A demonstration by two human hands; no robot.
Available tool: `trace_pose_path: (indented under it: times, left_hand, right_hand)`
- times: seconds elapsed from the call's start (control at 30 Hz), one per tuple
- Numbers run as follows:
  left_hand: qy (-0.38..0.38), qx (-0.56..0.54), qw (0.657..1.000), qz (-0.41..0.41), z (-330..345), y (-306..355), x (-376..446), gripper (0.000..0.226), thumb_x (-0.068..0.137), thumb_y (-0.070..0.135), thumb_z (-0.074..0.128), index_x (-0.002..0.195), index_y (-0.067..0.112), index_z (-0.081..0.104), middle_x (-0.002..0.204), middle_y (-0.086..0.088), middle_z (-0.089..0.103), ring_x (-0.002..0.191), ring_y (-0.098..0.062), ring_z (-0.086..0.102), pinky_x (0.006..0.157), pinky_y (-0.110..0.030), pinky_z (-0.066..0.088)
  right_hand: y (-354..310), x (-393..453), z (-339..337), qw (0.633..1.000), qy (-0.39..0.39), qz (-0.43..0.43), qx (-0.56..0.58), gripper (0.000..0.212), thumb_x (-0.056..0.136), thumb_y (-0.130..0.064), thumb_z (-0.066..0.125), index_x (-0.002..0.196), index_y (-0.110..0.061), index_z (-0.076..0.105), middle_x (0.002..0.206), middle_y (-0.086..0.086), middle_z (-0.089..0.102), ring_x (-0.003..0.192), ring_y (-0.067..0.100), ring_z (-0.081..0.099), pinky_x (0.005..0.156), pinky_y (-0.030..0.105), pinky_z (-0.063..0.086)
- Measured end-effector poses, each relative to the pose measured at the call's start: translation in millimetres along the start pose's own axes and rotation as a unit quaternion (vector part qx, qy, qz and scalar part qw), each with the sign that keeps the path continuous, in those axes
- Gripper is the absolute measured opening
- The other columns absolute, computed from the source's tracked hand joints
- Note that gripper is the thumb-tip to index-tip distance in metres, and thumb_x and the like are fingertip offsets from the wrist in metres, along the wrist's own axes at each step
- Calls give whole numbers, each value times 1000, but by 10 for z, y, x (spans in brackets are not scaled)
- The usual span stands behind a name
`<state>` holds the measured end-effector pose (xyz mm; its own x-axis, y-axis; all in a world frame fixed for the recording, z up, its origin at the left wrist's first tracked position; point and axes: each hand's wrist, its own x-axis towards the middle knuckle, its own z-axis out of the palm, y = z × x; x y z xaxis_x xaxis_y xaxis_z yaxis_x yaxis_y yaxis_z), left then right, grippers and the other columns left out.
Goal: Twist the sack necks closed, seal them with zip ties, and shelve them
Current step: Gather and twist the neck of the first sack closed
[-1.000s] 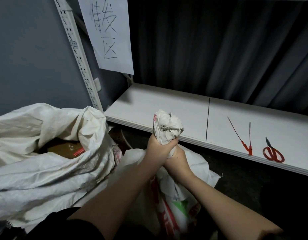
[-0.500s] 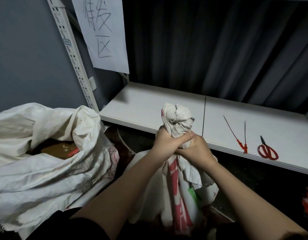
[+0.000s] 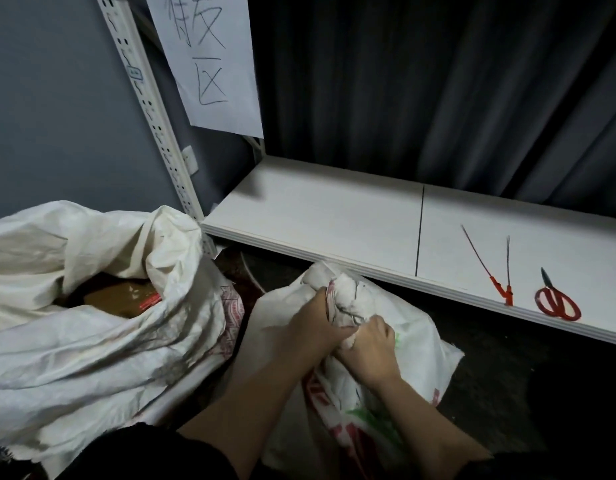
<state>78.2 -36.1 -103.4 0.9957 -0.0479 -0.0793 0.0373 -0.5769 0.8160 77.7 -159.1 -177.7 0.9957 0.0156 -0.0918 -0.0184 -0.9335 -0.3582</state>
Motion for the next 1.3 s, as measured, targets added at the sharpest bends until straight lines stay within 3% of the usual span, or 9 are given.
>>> trace_pose_path:
  times: [0.17,0.27,0.4,0.6,0.77,0.87,1.0,1.13,1.3]
  left_hand:
    - [-31,-67,997,8,62,-220,110,72,69,23,82,132,19,48,122,11,56,117,-5,52,92,-14,38]
    - [-9,-62,998,6,97,-320,131,74,59,37,82,124,20,52,119,3,60,116,-14,55,99,-33,45]
    - [5,52,999,-9,126,-364,49,87,57,43,85,129,10,49,117,-7,58,112,-25,53,94,-39,44]
    - [-8,87,996,-28,195,-480,89,62,51,50,76,100,14,63,94,-3,70,90,-18,66,77,-35,53]
    - [-57,117,991,-26,219,-507,153,40,62,40,76,90,16,60,87,1,69,76,-11,63,66,-26,50]
    - [-59,59,995,-51,190,-528,170,26,68,29,78,84,15,62,83,-3,71,70,-10,62,60,-18,46]
    - [-98,-1,992,-76,136,-443,152,60,54,43,71,105,12,64,97,-1,68,98,-20,65,85,-31,51]
    - [-106,-12,992,-67,109,-380,99,98,45,48,61,132,5,46,126,-11,57,118,-23,55,95,-30,45]
    - [-84,3,992,-90,-10,-222,-35,111,43,39,64,144,10,29,137,-11,48,126,-25,48,102,-37,43]
  right_hand:
    - [209,86,-274,990,-125,-72,-8,91,60,-68,61,135,-21,40,132,0,36,129,21,29,101,34,24]
    - [164,87,-313,992,-13,-79,-95,66,70,-59,70,116,-13,59,122,4,43,114,24,43,88,35,38]
    - [50,-16,-122,1000,4,-10,5,44,84,-39,66,116,-11,55,113,9,47,92,30,59,67,35,45]
    - [126,70,112,978,-73,49,190,50,79,-26,75,124,-10,59,115,7,65,106,26,61,75,20,38]
    - [271,144,203,945,-145,76,284,31,76,-4,75,102,-12,61,92,0,62,86,12,58,63,10,40]
    - [274,181,218,934,-162,66,311,51,76,3,71,120,-10,49,97,-2,56,88,10,55,60,4,41]
    - [247,159,288,937,-136,61,316,71,60,-10,73,124,3,47,114,12,59,105,19,59,73,5,45]
    - [187,126,163,942,-107,51,313,87,48,-39,64,127,-5,49,116,6,59,106,19,61,85,28,54]
    - [219,-39,-221,937,-189,83,281,84,72,-7,78,138,-7,26,117,5,55,106,19,56,80,21,46]
